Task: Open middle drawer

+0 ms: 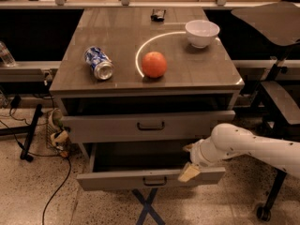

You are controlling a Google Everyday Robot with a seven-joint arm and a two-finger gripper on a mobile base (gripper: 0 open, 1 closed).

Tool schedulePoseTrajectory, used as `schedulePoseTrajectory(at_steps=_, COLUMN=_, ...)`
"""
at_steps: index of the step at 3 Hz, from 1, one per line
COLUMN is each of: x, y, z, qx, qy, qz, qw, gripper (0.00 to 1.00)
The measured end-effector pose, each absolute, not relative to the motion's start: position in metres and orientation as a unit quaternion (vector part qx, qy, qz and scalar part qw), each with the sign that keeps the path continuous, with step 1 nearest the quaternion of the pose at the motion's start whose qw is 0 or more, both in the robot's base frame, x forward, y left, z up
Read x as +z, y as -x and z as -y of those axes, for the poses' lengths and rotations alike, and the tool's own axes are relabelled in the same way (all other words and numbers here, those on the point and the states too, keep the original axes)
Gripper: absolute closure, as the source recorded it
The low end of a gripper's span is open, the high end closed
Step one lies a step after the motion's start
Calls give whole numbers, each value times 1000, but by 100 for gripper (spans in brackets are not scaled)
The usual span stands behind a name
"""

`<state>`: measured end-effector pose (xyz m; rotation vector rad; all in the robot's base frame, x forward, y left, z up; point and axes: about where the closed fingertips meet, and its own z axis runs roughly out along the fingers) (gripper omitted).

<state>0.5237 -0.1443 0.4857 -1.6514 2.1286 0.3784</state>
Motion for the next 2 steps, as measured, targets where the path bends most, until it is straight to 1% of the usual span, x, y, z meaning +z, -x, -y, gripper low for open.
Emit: schedulePoseTrajectory(at_steps=2, x=477, y=-546, z=154, qx=144, qy=560, qz=-784, qw=228, gripper=71)
